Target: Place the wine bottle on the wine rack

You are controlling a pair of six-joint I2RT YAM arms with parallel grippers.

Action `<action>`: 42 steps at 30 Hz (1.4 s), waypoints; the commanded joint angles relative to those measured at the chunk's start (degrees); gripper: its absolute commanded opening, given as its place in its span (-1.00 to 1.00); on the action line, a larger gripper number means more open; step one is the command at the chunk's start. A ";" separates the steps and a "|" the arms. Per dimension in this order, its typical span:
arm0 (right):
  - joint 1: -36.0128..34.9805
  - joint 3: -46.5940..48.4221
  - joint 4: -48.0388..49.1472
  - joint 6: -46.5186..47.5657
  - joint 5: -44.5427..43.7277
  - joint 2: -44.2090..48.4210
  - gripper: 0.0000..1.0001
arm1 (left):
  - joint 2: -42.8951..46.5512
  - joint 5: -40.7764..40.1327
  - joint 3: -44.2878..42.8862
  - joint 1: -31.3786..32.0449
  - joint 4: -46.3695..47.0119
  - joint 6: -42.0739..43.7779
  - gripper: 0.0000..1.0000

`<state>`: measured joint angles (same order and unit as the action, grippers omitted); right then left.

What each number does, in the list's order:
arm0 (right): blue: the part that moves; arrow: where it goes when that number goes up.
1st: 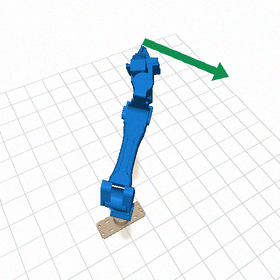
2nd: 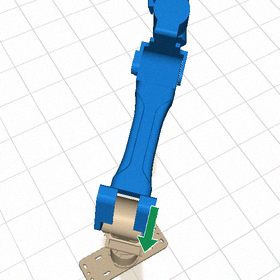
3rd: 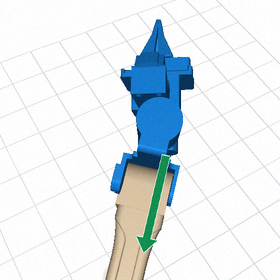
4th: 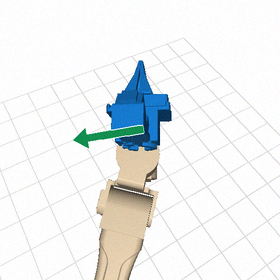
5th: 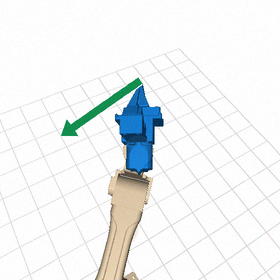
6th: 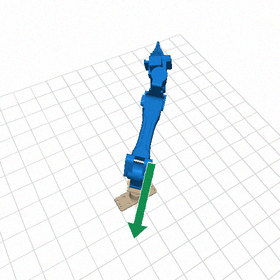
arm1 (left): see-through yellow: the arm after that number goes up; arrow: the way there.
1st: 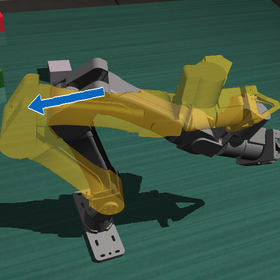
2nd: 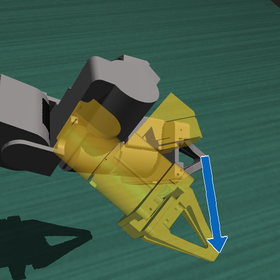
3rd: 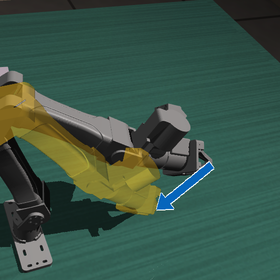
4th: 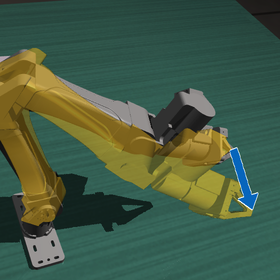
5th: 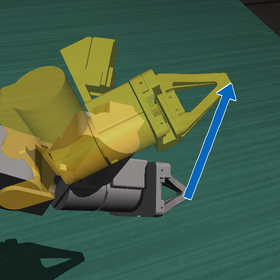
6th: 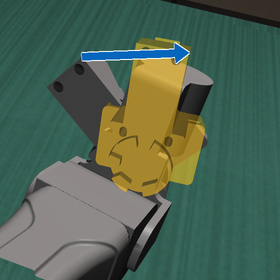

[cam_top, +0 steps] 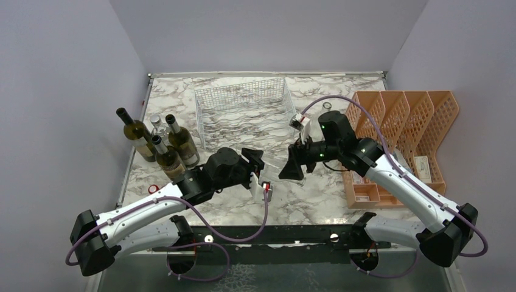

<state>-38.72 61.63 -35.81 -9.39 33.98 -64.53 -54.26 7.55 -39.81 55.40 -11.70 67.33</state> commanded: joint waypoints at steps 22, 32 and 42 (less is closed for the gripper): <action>-5.37 -6.34 15.15 -9.10 4.71 -4.77 0.44 | 1.62 -1.84 1.05 -0.02 8.45 5.27 -1.00; -5.71 -6.33 15.95 -10.70 -3.05 -3.80 -0.30 | 2.16 -1.69 1.88 -0.03 8.78 4.38 -0.86; -5.75 -6.98 17.03 -10.70 -13.50 2.10 -0.98 | 4.70 -3.62 5.38 0.00 13.34 2.65 0.98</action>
<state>-44.42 54.24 -22.31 -20.05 27.22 -65.45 -51.31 4.62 -34.96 55.22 -3.25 71.00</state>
